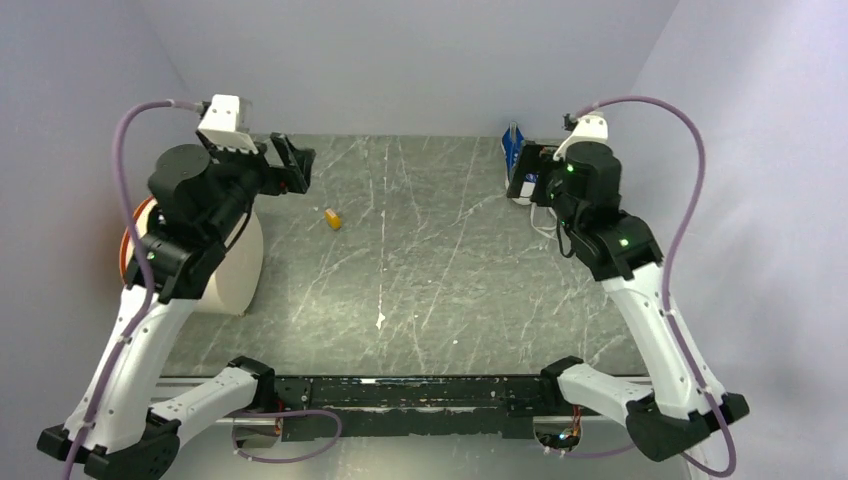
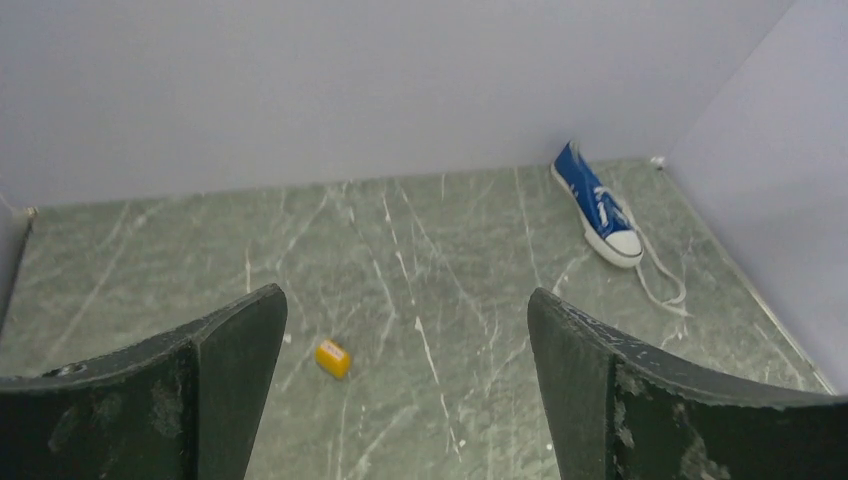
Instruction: Tie the shoes
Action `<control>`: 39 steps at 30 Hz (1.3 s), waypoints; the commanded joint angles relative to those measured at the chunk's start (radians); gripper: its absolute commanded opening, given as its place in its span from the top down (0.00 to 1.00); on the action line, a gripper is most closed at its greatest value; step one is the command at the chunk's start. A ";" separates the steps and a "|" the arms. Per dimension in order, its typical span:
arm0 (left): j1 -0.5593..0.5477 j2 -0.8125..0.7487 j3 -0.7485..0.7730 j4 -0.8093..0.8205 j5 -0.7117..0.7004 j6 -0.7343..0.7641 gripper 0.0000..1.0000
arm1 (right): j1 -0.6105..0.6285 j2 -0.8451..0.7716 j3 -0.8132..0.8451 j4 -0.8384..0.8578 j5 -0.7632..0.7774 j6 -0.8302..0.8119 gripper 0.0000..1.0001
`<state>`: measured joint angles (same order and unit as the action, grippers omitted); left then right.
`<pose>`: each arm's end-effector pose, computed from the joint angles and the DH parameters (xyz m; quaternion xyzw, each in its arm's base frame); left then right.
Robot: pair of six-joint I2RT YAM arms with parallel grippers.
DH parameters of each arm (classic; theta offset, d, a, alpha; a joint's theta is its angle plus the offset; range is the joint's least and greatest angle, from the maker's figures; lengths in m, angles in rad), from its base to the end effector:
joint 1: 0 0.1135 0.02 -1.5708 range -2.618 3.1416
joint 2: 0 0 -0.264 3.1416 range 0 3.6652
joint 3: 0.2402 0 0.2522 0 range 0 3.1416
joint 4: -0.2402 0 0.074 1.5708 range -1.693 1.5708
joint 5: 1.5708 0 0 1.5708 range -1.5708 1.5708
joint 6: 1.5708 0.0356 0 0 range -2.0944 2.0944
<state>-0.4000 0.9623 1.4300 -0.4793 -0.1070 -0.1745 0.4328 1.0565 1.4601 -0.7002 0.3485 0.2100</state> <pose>0.1581 -0.0627 0.4928 0.0426 0.7099 -0.1624 0.6840 0.1818 0.0706 0.4633 0.0145 0.7982 0.0528 0.5999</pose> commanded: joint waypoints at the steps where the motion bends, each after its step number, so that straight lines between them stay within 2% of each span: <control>1: 0.044 0.022 -0.077 0.074 0.070 -0.063 0.05 | -0.059 0.051 -0.109 0.125 0.000 0.045 0.00; 8: 0.066 0.096 -0.160 0.155 0.164 -0.080 0.04 | -0.137 0.256 -0.208 0.247 -0.022 0.081 0.00; 14: 0.042 0.157 -0.183 0.213 0.220 -0.018 0.03 | -0.179 0.511 -0.161 0.344 -0.045 0.090 0.00; 19: -0.019 0.191 -0.175 0.192 0.196 0.086 0.03 | -0.207 0.712 -0.083 0.435 -0.090 0.090 0.00; 24: -0.072 0.203 -0.172 0.161 0.197 0.182 0.03 | -0.228 0.919 0.080 0.434 -0.056 0.069 0.00; 33: -0.096 0.214 -0.184 0.159 0.209 0.228 0.03 | -0.293 1.248 0.510 0.390 0.062 -0.026 0.00; 39: -0.099 0.227 -0.179 0.159 0.219 0.232 0.03 | -0.345 1.401 0.679 0.415 0.007 -0.061 0.00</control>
<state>-0.4896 1.1805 1.2480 -0.3328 0.0837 0.0345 0.1223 2.3878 2.0602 -0.3096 0.3717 0.1894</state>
